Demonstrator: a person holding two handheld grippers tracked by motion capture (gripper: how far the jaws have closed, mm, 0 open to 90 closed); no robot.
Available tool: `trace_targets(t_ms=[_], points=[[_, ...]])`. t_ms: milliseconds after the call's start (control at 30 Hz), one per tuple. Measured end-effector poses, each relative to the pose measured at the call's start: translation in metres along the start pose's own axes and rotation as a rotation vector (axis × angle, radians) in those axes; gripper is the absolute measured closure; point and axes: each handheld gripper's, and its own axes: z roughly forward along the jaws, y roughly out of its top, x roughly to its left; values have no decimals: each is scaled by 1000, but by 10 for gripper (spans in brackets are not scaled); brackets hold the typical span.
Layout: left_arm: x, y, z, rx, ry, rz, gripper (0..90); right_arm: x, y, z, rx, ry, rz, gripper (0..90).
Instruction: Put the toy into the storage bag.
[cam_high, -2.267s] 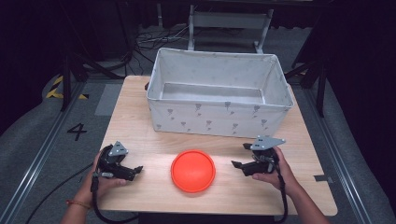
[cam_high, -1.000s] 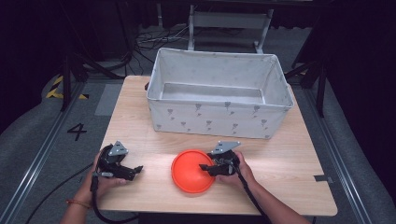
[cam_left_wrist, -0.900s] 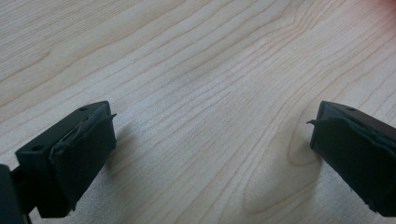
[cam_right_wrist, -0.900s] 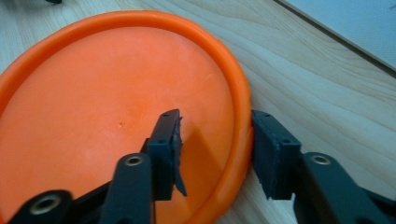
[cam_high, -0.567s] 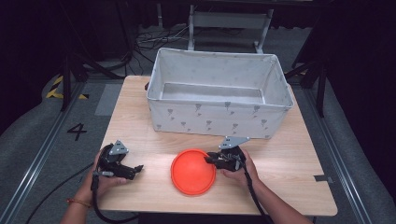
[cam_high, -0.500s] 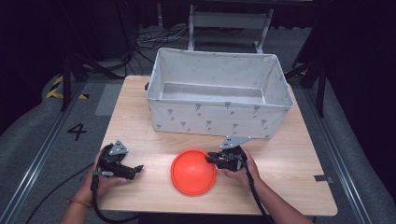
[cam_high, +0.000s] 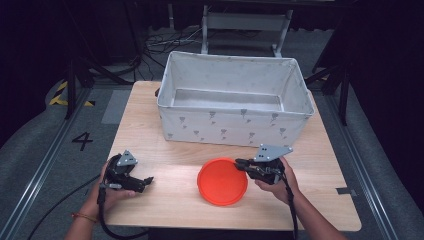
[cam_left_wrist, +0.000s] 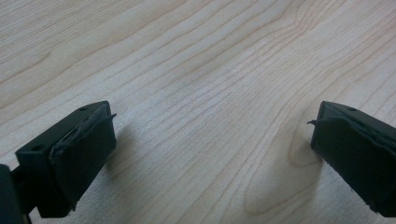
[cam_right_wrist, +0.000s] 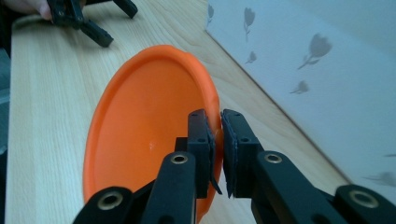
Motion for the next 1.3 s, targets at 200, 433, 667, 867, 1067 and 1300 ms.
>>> trace_targets(t_ms=[200,433,667,867,1067,1300], points=[[0,0,0,0,0,0,3,-3,6,-21,41,-14,-61,827],[0,0,0,-1,0,0,3,-10,3,-51,82,-8,-103,827],[0,0,0,-2,1,-2,4,-16,9,-80,122,-28,-139,829],[0,0,0,-2,6,0,5,-22,23,-107,145,-66,-157,829],[0,0,0,-2,8,-1,6,-24,37,-124,144,-84,-168,829],[0,0,0,-2,10,2,7,-27,53,-146,124,-101,-179,829]])
